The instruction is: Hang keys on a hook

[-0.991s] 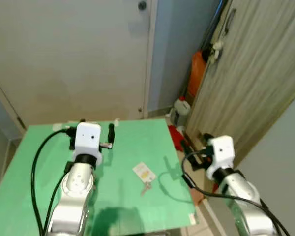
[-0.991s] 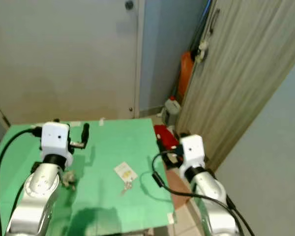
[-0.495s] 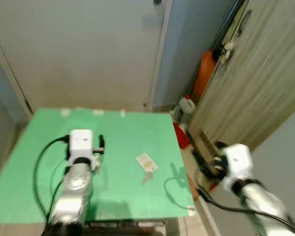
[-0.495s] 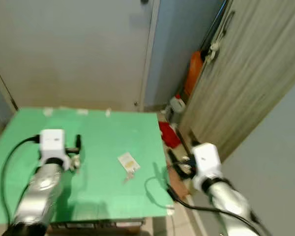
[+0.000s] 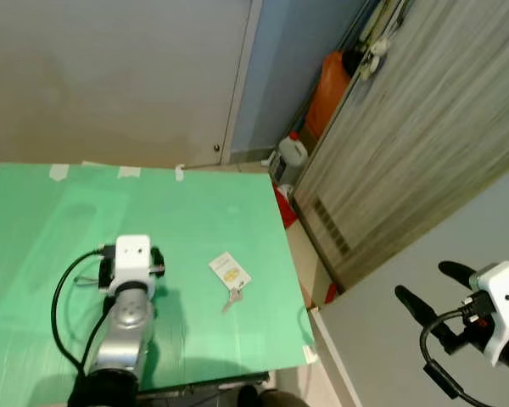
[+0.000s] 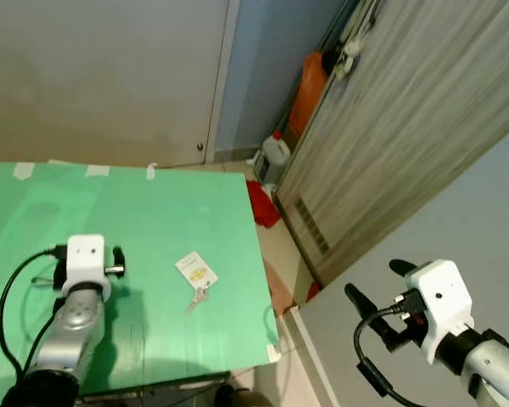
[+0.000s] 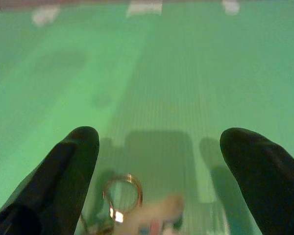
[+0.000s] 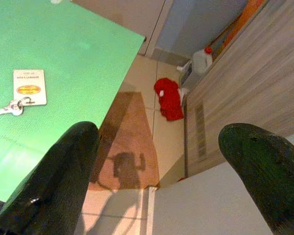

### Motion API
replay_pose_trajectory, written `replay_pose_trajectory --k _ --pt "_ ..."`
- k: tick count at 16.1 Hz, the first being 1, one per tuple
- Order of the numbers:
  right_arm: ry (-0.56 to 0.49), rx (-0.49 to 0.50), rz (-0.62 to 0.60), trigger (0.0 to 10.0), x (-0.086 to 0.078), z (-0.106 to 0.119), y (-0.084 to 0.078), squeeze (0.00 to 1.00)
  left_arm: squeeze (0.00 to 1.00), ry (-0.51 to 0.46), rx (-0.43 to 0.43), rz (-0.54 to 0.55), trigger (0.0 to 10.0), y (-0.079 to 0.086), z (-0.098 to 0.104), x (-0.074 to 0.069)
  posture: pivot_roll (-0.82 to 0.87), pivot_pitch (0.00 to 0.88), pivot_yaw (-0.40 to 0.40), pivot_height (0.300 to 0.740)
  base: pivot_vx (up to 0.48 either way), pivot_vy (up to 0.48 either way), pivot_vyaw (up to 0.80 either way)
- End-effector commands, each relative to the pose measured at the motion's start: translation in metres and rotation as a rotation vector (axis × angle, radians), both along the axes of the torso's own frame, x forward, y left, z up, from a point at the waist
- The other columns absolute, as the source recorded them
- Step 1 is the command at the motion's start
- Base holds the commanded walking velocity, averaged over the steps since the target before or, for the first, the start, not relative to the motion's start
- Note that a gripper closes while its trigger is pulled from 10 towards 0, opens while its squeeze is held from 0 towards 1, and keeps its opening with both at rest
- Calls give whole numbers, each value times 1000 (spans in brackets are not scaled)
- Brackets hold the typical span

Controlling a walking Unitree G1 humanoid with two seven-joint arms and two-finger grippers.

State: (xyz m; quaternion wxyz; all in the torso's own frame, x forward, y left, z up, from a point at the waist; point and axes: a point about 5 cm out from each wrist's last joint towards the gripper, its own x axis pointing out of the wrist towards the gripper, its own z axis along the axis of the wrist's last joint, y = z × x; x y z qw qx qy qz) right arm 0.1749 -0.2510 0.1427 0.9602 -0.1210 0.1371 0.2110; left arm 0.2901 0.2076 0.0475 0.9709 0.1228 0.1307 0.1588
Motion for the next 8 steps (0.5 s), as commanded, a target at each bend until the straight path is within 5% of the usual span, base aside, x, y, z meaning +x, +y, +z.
replay_pose_trajectory --k 1,8 --pt "18 -9 -18 10000 -2 2 -8 0 0 -24 23 8 10000 -7 1 -4 -326 189 -206 740 0 0 0" --pt "35 32 -5 10000 3 -5 1 0 0 18 -68 -5 10000 -21 -10 -3 -330 178 -199 740 0 0 0"
